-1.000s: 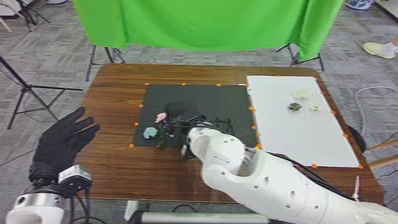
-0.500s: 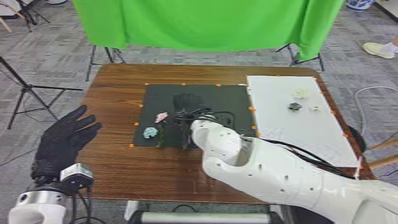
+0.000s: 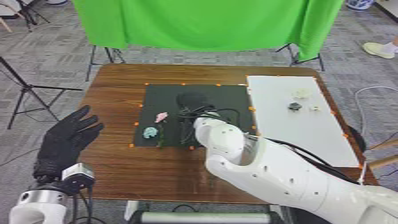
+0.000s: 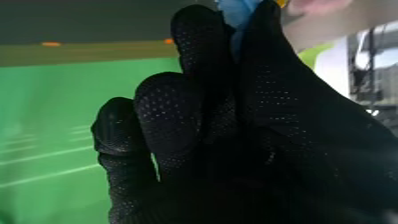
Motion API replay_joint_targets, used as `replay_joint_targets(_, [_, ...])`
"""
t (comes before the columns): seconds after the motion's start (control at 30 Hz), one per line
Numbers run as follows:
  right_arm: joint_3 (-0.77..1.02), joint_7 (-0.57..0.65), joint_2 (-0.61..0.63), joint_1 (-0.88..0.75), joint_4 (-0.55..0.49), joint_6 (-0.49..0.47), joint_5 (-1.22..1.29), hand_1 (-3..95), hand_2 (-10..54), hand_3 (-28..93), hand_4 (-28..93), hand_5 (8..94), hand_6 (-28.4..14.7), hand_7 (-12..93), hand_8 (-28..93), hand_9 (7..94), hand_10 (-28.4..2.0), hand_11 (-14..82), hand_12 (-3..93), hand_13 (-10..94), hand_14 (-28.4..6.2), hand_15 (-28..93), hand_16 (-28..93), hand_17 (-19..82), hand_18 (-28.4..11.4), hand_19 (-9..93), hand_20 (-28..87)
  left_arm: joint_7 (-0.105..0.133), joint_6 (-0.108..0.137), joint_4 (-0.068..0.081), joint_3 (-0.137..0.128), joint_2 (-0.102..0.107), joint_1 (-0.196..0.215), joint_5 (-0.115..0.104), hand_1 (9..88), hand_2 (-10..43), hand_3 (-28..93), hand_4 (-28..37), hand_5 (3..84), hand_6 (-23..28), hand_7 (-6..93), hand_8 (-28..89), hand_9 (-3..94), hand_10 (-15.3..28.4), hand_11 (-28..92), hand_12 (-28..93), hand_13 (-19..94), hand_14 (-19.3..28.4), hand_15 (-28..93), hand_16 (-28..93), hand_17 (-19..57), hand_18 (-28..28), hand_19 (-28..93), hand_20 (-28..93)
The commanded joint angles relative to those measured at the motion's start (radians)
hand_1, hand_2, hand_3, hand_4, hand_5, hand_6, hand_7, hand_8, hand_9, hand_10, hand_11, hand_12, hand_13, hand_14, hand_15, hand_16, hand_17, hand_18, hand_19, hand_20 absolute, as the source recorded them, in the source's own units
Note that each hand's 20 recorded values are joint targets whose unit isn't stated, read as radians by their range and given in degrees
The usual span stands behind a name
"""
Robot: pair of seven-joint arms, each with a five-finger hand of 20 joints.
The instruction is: Arrange flowers
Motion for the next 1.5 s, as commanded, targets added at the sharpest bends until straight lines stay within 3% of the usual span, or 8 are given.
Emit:
replay_joint_targets(0.03, [-0.030, -0.024, 0.000, -0.035, -0.004, 0.009, -0.033, 50.6, -9.5, 82, -28, 84.2, -0.6, 21, 3, 89.2, -11.8, 24.0, 24.1, 74, -9.3, 77, 15, 40, -22.4, 93, 52, -0.021, -0.018, 0.006, 0.002, -0.009, -0.001, 0.008, 24.4, 5.8, 81, -21.2, 38.3, 10.5, 13.7, -10, 34.9, 19.9, 27, 9, 25, 26.4, 49, -9, -10.8, 23.3, 57, -2])
replay_joint_targets(0.6, [-0.106, -0.003, 0.036, 0.037, 0.010, 0.041, -0.057, 49.9, -9.5, 82, -28, 82.4, -0.5, 22, 2, 88.2, -11.3, 22.8, 25.3, 73, -9.2, 77, 15, 39, -22.3, 93, 51, -0.011, -0.008, 0.004, 0.002, -0.015, 0.011, 0.005, 24.5, 5.9, 81, -21.3, 38.3, 10.5, 13.9, -10, 34.9, 19.9, 27, 9, 25, 26.4, 49, -9, -10.7, 23.3, 57, -2])
replay_joint_targets(0.8, [-0.006, -0.047, 0.018, -0.039, -0.030, -0.045, -0.073, 47.1, -9.5, 83, -28, 76.2, -1.6, 24, 0, 84.3, -11.3, 21.8, 27.5, 71, -9.4, 78, 14, 38, -22.2, 93, 52, -0.012, -0.008, 0.000, -0.001, -0.019, 0.020, 0.007, 24.4, 5.9, 81, -21.3, 38.3, 10.5, 13.9, -10, 34.8, 19.8, 27, 9, 25, 26.4, 49, -9, -10.7, 23.3, 57, -2])
replay_joint_targets(0.93, [0.006, -0.064, 0.013, -0.050, -0.045, -0.061, -0.101, 43.1, -9.5, 86, -28, 69.1, -2.6, 25, -4, 77.2, -12.4, 26.9, 26.2, 68, -10.4, 80, 14, 36, -22.2, 93, 53, -0.014, -0.007, -0.001, 0.001, -0.020, 0.019, 0.008, 24.4, 5.9, 81, -21.2, 38.3, 10.4, 13.9, -10, 34.8, 19.8, 27, 9, 25, 26.4, 49, -9, -10.7, 23.3, 57, -2])
replay_joint_targets(1.17, [0.005, -0.053, 0.015, -0.041, -0.049, -0.059, -0.096, 40.9, -9.5, 88, -28, 65.1, -2.9, 25, -15, 71.0, -14.5, 34.2, 21.2, 66, -10.9, 82, 13, 35, -22.4, 93, 53, -0.018, -0.008, -0.002, 0.006, -0.021, 0.019, 0.010, 24.4, 5.9, 81, -21.2, 38.2, 10.4, 13.9, -10, 34.8, 19.8, 27, 9, 25, 26.4, 49, -9, -10.7, 23.3, 57, -2])
replay_joint_targets(1.5, [0.034, -0.058, 0.051, -0.022, -0.101, -0.030, -0.090, 38.5, -9.5, 90, -28, 61.9, -3.8, 24, -16, 65.9, -16.5, 38.1, 16.0, 65, -11.9, 82, 12, 34, -22.4, 93, 53, -0.013, 0.003, -0.012, 0.001, -0.028, 0.044, 0.010, 24.5, 5.9, 81, -21.2, 38.3, 10.4, 13.8, -10, 34.9, 19.8, 27, 9, 25, 26.4, 49, -9, -10.7, 23.4, 57, -2])
